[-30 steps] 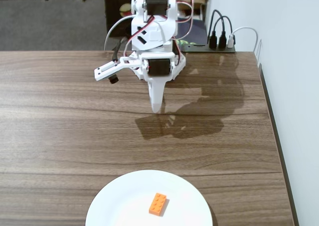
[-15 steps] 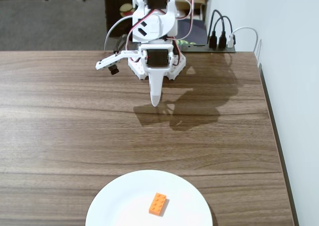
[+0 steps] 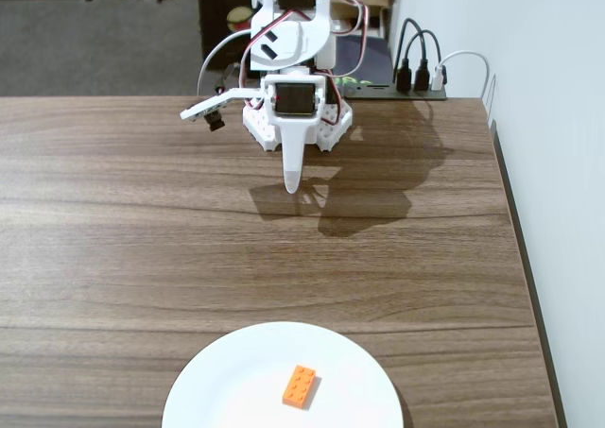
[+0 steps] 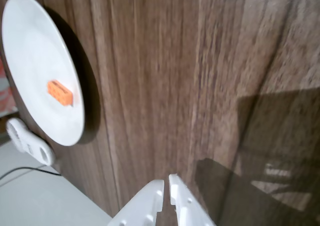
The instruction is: Grasp a lego block and put it on the plate.
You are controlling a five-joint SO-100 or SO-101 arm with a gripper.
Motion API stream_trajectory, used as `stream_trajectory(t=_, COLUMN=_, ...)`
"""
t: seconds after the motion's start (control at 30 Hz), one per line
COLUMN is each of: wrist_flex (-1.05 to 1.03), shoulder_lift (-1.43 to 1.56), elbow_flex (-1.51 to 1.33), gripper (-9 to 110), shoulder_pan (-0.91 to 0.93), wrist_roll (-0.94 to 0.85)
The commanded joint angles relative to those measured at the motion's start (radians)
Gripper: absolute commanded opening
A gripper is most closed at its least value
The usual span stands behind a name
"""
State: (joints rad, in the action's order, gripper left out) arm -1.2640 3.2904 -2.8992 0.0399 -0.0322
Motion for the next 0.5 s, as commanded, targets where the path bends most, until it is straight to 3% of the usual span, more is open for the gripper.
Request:
stream_trajectory(t=0.0, wrist_flex=-0.003, shoulder_lift=0.000, elbow_flex=-0.011, gripper=1, shoulder_pan=-0.009, wrist_roll=0.003)
stream_trajectory(t=0.47, wrist_flex=-0.005, shoulder_lift=0.000, elbow_flex=-0.023, gripper=1, shoulder_pan=-0.008, wrist_roll=0.002)
